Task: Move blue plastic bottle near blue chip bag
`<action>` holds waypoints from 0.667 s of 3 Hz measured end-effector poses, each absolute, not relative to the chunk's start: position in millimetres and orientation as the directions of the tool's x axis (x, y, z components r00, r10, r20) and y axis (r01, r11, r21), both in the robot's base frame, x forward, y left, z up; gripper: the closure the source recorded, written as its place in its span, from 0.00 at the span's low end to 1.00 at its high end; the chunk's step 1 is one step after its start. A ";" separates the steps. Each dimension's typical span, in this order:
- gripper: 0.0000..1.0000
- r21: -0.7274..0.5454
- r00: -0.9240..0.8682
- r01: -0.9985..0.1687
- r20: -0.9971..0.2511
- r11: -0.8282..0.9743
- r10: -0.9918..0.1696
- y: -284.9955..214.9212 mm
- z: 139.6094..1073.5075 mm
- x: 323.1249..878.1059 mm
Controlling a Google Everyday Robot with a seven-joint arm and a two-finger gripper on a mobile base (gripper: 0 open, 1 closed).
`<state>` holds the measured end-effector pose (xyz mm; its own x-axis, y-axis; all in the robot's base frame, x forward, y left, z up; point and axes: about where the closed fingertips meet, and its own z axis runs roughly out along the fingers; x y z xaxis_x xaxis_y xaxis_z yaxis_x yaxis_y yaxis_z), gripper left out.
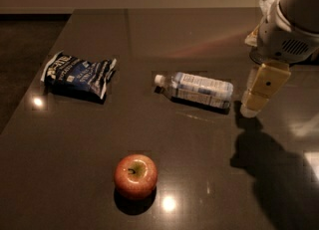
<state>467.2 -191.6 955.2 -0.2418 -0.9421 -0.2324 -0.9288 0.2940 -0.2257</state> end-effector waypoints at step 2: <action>0.00 -0.168 -0.275 -0.933 -0.235 0.318 -0.932 -164.4 917.1 496.7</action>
Offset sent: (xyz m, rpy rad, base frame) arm 0.0497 0.0489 -0.0703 0.0376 0.1084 -0.0381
